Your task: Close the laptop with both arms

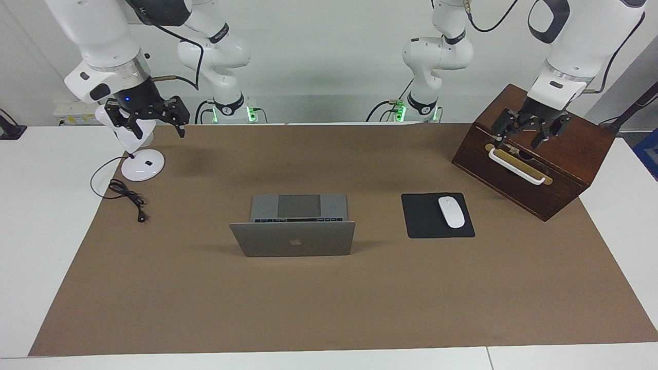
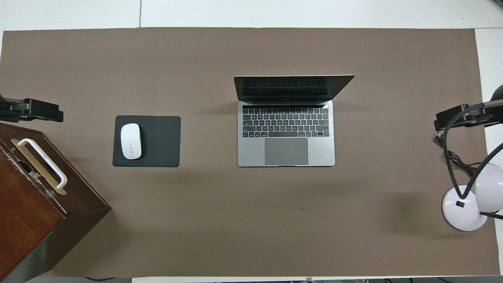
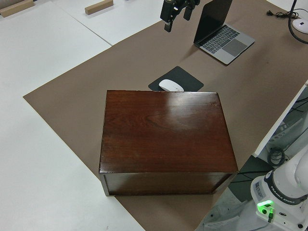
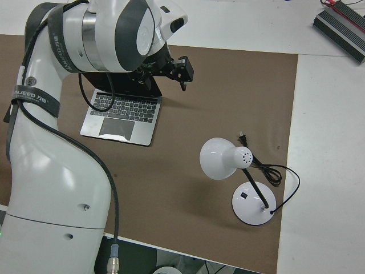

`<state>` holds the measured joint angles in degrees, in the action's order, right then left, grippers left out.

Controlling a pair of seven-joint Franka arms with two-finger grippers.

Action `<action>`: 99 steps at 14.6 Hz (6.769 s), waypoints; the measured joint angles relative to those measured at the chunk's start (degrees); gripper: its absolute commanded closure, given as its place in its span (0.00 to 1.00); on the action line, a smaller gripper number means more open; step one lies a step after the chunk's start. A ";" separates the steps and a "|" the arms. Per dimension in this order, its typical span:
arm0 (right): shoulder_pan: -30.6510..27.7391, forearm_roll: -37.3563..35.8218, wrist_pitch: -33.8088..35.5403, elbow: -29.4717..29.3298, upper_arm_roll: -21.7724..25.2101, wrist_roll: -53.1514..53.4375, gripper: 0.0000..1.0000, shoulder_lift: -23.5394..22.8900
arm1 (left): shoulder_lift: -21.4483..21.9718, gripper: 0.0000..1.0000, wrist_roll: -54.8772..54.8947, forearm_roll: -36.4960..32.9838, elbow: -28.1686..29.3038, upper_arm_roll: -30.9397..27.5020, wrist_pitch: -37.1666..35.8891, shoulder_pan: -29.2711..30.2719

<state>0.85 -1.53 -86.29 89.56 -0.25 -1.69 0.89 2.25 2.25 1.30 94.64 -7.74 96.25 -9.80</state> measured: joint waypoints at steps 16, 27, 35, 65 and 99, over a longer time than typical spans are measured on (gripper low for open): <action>-0.17 0.14 -8.31 -0.02 -0.25 0.56 0.00 -0.01 | 0.00 0.00 0.03 0.00 0.07 0.03 1.99 -0.36; -0.72 0.15 -26.36 -0.33 0.15 1.45 0.45 -4.77 | 0.04 1.00 0.02 0.00 1.04 -0.46 2.58 -0.24; 0.78 0.14 -28.81 -15.58 -0.59 1.58 1.00 -19.56 | 0.11 1.00 0.19 0.01 1.38 0.03 5.50 -0.13; 20.59 -3.15 -20.37 -37.75 -0.24 26.64 1.00 -42.77 | 3.30 1.00 -0.57 2.82 48.91 1.25 78.02 -33.16; 17.12 4.53 -7.39 -32.42 -0.96 23.49 1.00 -40.26 | -19.13 1.00 -0.39 2.82 45.49 1.20 101.52 -38.10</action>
<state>17.97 3.01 -93.68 57.14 -1.21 21.81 -39.37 -16.88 1.86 4.12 140.13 -6.54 197.77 -47.89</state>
